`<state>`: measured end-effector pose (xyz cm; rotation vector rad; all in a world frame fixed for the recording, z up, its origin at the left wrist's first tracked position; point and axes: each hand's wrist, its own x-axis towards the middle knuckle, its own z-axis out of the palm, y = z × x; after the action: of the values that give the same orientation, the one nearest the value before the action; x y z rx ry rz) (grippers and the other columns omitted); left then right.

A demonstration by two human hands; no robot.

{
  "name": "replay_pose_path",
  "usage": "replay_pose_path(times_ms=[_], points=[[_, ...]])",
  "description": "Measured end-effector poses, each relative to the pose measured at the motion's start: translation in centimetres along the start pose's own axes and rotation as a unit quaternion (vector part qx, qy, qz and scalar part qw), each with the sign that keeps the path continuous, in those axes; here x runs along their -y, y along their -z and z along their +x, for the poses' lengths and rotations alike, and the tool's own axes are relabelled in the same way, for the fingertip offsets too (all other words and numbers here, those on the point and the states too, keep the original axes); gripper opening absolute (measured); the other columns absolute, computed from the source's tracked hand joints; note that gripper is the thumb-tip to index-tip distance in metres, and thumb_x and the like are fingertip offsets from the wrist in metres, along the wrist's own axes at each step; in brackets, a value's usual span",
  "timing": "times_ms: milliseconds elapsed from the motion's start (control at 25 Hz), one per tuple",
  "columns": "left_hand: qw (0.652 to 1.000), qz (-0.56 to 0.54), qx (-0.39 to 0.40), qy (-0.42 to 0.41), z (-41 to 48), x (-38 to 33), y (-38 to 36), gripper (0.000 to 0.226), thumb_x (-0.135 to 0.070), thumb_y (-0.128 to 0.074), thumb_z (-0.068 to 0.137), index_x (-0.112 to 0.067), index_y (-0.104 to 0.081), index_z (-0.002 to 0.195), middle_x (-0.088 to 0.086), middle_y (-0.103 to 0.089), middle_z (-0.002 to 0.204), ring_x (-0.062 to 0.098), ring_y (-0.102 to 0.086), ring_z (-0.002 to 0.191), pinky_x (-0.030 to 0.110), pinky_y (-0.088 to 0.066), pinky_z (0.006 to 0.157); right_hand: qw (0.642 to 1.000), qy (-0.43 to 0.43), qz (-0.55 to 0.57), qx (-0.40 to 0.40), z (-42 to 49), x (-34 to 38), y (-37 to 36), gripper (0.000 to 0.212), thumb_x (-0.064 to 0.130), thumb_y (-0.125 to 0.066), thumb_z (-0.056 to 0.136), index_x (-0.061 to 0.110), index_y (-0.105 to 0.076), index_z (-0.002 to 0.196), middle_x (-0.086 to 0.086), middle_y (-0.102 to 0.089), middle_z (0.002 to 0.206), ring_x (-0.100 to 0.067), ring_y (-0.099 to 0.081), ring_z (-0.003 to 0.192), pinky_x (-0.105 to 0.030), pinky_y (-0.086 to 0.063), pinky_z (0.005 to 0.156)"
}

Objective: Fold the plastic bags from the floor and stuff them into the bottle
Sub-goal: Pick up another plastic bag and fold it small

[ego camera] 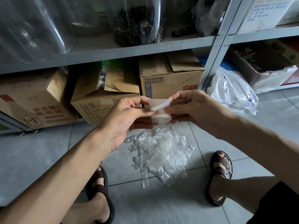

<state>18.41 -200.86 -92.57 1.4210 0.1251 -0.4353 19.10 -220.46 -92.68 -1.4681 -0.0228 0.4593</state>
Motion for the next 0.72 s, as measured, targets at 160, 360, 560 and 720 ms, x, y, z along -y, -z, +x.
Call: replay_pose_path(times_ms=[160, 360, 560, 720], points=[[1.000, -0.023, -0.002, 0.006, 0.03, -0.08, 0.00, 0.016, -0.004, -0.065, 0.069, -0.012, -0.073, 0.081, 0.008, -0.073, 0.071, 0.015, -0.068, 0.054, 0.024, -0.056, 0.047, 1.000, 0.004, 0.025, 0.014, -0.08, 0.05, 0.07, 0.008, 0.005, -0.068, 0.071, 0.010, -0.070, 0.078, -0.007, -0.071, 0.074, -0.016, -0.066, 0.063, -0.022, -0.059, 0.060], [0.999, -0.043, 0.012, 0.028, -0.23, -0.36, -0.05, 0.018, -0.005, -0.063, 0.066, -0.012, -0.074, 0.077, 0.008, -0.073, 0.069, 0.013, -0.066, 0.050, 0.023, -0.056, 0.046, 0.999, 0.015, 0.011, 0.028, -0.15, 0.09, 0.06, 0.014, -0.005, -0.063, 0.082, 0.007, -0.069, 0.079, -0.009, -0.070, 0.072, -0.015, -0.068, 0.061, -0.020, -0.057, 0.058], [0.998, -0.022, 0.042, 0.039, -0.30, -0.44, -0.04, 0.029, 0.001, -0.059, 0.082, -0.015, -0.079, 0.069, 0.008, -0.074, 0.075, 0.012, -0.067, 0.054, 0.023, -0.059, 0.053, 0.999, 0.015, 0.001, 0.036, -0.29, 0.23, -0.02, 0.018, -0.011, -0.056, 0.088, 0.003, -0.066, 0.081, -0.009, -0.069, 0.070, -0.014, -0.068, 0.060, -0.021, -0.058, 0.060], [0.996, -0.033, 0.067, 0.055, -0.07, -0.47, 0.44, 0.035, -0.002, -0.047, 0.093, -0.010, -0.077, 0.077, 0.012, -0.073, 0.088, 0.019, -0.070, 0.071, 0.032, -0.061, 0.070, 0.998, 0.035, -0.043, 0.019, -0.22, 0.08, -0.07, 0.024, -0.013, -0.056, 0.089, 0.003, -0.067, 0.076, -0.007, -0.070, 0.068, -0.014, -0.068, 0.062, -0.022, -0.060, 0.065]])
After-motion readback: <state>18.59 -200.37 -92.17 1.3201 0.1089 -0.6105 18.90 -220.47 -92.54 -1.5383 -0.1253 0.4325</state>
